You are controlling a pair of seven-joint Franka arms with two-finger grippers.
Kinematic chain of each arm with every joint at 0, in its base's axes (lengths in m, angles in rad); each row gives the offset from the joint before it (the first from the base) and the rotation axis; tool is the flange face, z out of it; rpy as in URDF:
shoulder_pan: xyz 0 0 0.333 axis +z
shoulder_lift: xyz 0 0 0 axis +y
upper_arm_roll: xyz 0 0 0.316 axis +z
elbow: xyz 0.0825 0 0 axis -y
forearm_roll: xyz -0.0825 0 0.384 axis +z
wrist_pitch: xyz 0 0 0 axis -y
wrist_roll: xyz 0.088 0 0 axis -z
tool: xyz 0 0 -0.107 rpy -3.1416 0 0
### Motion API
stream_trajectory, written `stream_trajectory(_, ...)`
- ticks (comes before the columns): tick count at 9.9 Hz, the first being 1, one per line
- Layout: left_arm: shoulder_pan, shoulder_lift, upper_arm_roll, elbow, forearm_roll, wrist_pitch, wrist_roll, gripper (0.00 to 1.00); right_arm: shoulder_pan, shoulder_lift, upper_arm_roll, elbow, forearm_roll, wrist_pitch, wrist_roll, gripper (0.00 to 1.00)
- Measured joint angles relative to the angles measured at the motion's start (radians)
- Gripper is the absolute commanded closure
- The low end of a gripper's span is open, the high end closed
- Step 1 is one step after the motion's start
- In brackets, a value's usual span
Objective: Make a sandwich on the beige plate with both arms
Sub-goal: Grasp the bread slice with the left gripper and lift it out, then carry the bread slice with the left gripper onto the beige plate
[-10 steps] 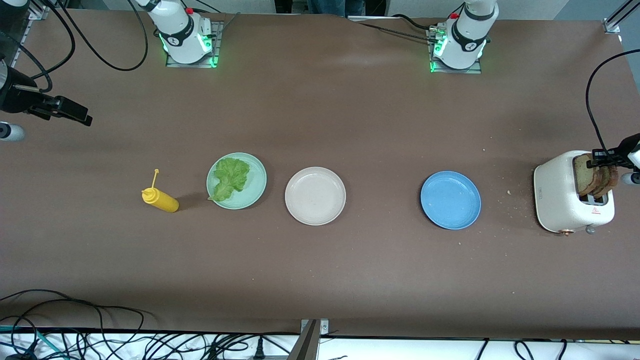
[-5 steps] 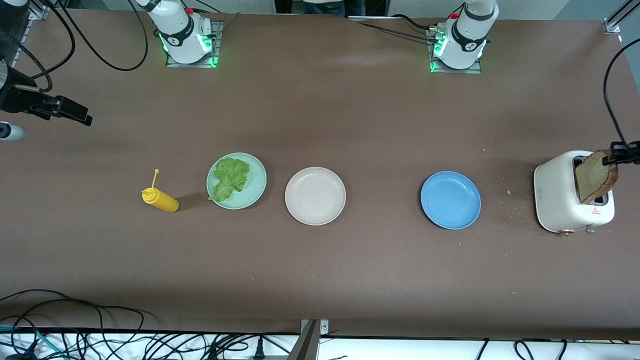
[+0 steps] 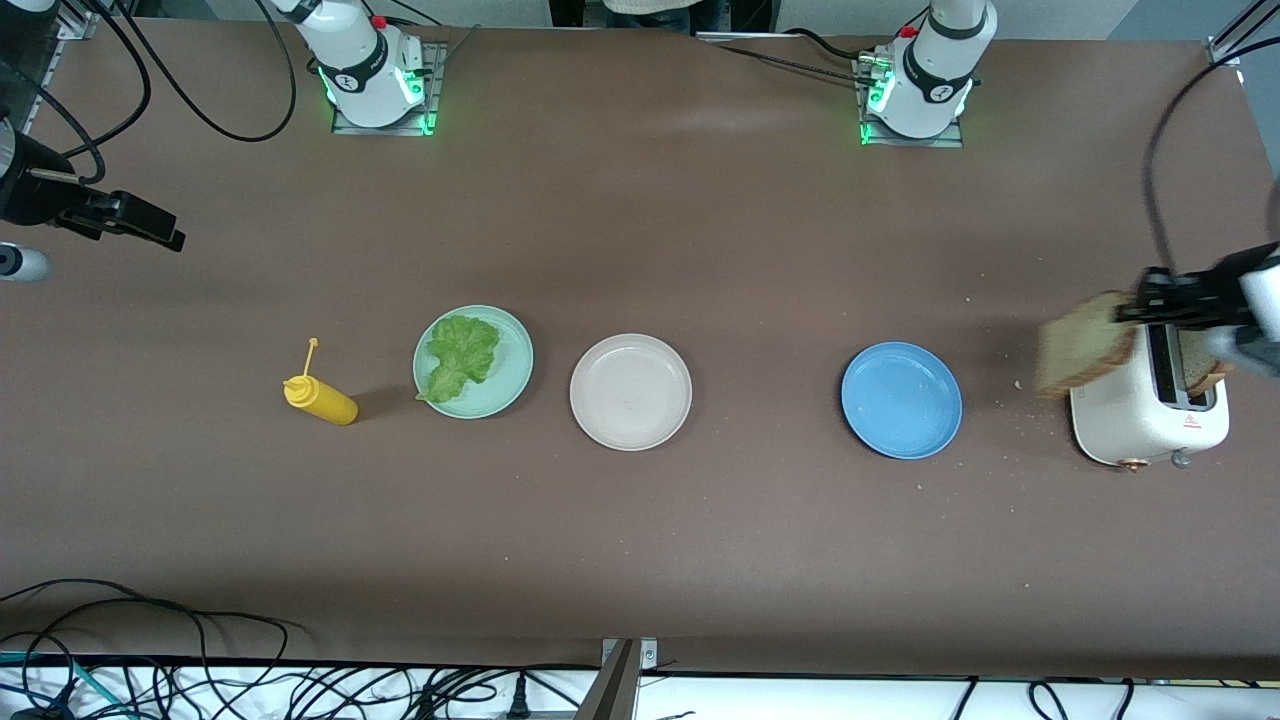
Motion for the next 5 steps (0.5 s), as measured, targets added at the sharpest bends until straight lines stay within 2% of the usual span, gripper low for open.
stream_trajectory(2, -0.041, 0.074, 0.000, -0.001, -0.185, -0.031, -0.056, 1.00, 0.000, -0.002, 0.000, -0.002, 0.000, 0.000, 0.000, 0.00)
stream_trajectory(5, -0.155, 0.172, -0.001, 0.000, -0.432, -0.040, -0.384, 1.00, 0.000, -0.003, 0.000, -0.004, 0.000, 0.000, 0.000, 0.00)
